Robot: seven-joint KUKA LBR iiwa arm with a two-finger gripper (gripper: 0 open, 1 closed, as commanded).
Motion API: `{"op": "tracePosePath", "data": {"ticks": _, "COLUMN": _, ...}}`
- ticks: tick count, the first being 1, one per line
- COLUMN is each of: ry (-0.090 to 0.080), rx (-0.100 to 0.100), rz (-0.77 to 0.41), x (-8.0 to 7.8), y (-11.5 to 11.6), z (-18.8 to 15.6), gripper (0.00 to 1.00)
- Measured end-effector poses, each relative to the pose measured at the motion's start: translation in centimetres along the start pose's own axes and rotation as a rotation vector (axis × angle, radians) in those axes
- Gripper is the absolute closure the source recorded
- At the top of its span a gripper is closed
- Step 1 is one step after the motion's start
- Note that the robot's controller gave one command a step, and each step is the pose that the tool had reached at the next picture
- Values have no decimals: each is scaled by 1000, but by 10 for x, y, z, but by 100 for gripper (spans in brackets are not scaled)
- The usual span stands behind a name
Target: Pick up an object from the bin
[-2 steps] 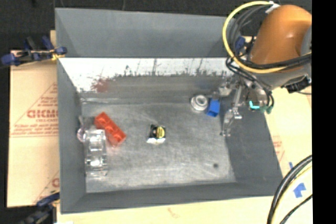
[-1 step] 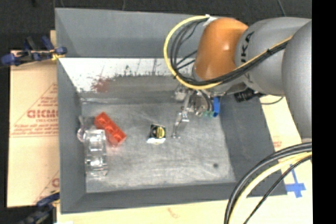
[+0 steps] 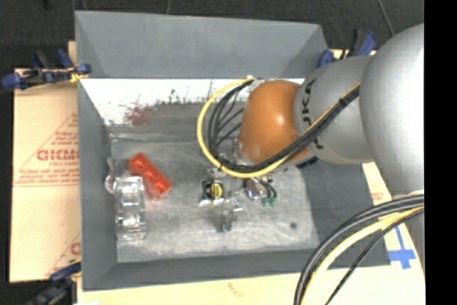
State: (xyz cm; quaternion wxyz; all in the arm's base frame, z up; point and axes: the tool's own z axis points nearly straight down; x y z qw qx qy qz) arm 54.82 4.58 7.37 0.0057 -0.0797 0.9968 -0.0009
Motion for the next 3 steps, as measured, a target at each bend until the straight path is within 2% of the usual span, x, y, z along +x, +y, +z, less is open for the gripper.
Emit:
{"op": "tracePosePath", "data": {"ticks": 1, "ry": -7, "rx": 0, "rz": -1, "x": -3, "y": 0, "z": -3, "gripper": 100}}
{"op": "tracePosePath", "data": {"ticks": 2, "ry": -1, "rx": -1, "rz": -81, "x": -16, "y": -2, "z": -184, "gripper": 100}}
{"op": "tracePosePath", "data": {"ticks": 3, "ry": 4, "rx": -3, "rz": -277, "x": -29, "y": 25, "z": -193, "gripper": 100}}
